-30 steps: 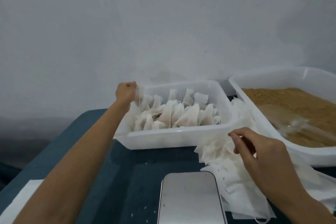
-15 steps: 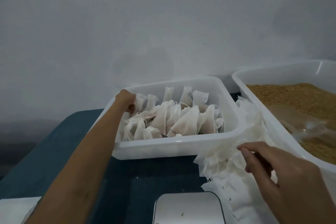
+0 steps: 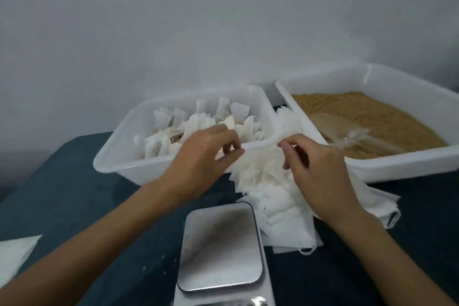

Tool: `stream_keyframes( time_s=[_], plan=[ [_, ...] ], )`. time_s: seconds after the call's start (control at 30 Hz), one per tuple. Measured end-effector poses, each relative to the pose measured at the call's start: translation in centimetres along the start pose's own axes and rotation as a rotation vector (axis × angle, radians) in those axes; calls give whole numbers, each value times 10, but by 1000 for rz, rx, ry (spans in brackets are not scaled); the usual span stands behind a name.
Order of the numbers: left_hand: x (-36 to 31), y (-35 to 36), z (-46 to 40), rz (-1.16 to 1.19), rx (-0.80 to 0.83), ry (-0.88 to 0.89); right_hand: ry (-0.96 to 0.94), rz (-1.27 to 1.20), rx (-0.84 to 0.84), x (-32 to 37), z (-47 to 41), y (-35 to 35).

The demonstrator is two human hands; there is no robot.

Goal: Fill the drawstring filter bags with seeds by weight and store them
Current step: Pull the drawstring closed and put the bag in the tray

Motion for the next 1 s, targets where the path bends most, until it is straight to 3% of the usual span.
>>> stream_keyframes(
  time_s=[0.1,0.33,0.6,1.0],
  plan=[
    [-31,30,33,-12,244,40,55,-107,-86,-3,-3,-3],
    [-61,62,53,-74,405,66,155,-301,-232,-4,-6,-11],
    [-69,52,46,-566,589,102,161,-337,-257,-3,-6,-10],
    [-90,57,40,-831,594,201,154,-344,-303,-5,-9,-14]
  ],
)
Point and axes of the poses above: each hand's wrist, its own z-axis away from the middle knuckle, its own y-axis out of the palm, x = y × z, the point moved 1 cm from there along -z, towards the middle knuckle, and after that the axes turned 13 degrees about -y, right-handed, at the moved point
